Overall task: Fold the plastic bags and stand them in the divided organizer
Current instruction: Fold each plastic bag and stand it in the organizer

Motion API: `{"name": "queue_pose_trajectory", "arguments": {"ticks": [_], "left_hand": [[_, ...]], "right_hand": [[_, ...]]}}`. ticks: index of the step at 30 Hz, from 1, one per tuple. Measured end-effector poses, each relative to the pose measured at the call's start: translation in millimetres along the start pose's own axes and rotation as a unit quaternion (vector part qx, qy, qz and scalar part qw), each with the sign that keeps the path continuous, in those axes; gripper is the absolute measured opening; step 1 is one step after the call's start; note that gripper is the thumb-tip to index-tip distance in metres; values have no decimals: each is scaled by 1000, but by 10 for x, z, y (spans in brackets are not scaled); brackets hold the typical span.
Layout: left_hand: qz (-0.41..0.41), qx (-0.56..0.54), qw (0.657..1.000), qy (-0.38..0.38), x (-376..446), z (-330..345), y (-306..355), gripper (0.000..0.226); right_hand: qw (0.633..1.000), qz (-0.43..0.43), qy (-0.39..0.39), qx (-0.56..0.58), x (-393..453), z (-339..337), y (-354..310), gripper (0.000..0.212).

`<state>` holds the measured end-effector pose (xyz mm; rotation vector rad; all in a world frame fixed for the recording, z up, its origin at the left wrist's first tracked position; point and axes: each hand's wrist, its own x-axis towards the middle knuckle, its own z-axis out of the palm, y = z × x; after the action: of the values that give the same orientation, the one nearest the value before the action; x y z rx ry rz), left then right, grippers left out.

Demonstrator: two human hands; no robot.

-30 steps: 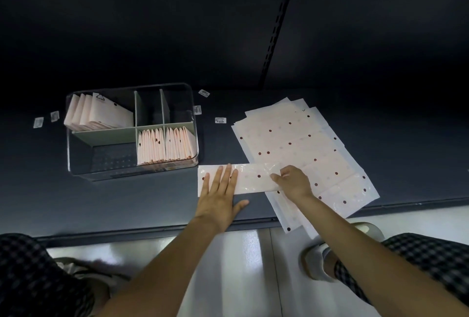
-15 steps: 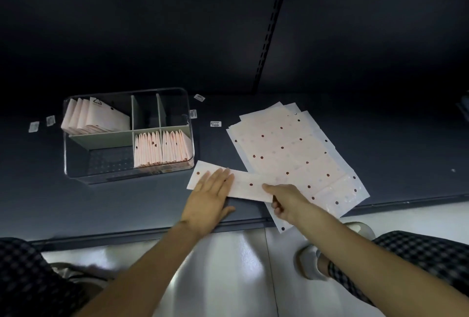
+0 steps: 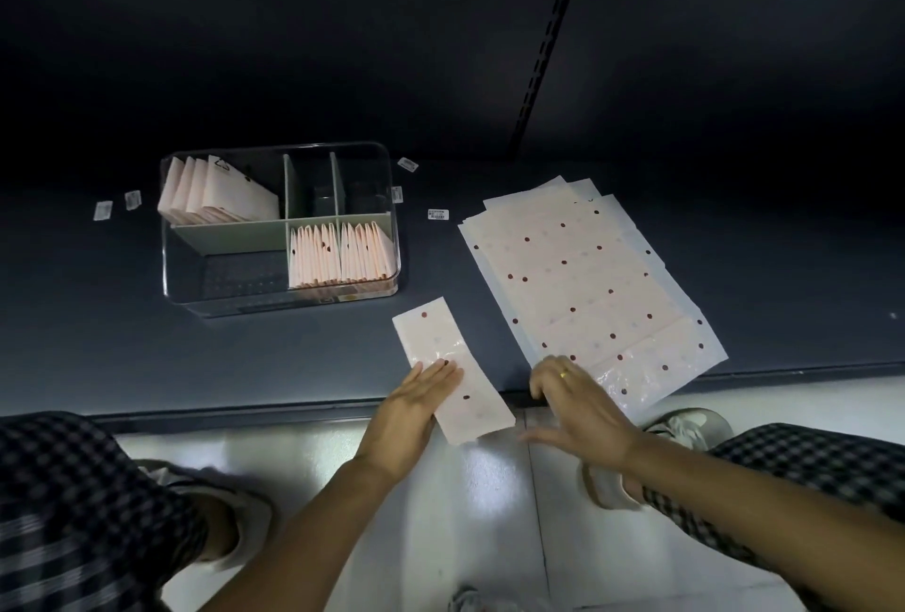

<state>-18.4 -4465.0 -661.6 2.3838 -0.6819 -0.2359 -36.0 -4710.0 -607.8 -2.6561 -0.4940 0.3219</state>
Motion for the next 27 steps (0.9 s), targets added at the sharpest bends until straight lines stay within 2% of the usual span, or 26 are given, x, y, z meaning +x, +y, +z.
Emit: {"name": "queue_pose_trajectory", "arguments": {"ticks": [3, 6, 9, 11, 13, 14, 17, 21, 24, 27], "left_hand": [[33, -5, 999, -7, 14, 21, -24, 71], [50, -10, 999, -9, 15, 36, -60, 69], [58, -9, 998, -20, -9, 40, -87, 65], [49, -19, 999, -16, -21, 26, -99, 57], [12, -30, 999, 24, -53, 14, -106, 41], [-15, -29, 998, 62, -74, 12, -98, 30], [-126, -11, 978, 168, -88, 16, -63, 4], [-294, -31, 937, 188, -53, 34, -41, 9], [-334, -36, 926, 174, -18, 34, -20, 11], [-362, -29, 918, 161, 39, 16, 9, 14]], "right_hand": [[999, -38, 18, -15, 246, 112, -37, 55], [995, -94, 23, 11, 391, 291, -175, 44], [996, -59, 53, 42, 430, 344, -203, 24], [994, -19, 64, 81, 419, 366, -198, 29], [988, 25, 72, 131, 432, 397, -203, 37], [983, 58, 72, 156, 447, 408, -211, 34], [965, 172, 63, 186, 539, 439, -236, 10], [957, 227, 46, 177, 681, 464, -279, 24], [960, 245, 45, 128, 750, 440, -314, 39], [961, 264, 14, 84, 837, 401, -364, 43]]}}
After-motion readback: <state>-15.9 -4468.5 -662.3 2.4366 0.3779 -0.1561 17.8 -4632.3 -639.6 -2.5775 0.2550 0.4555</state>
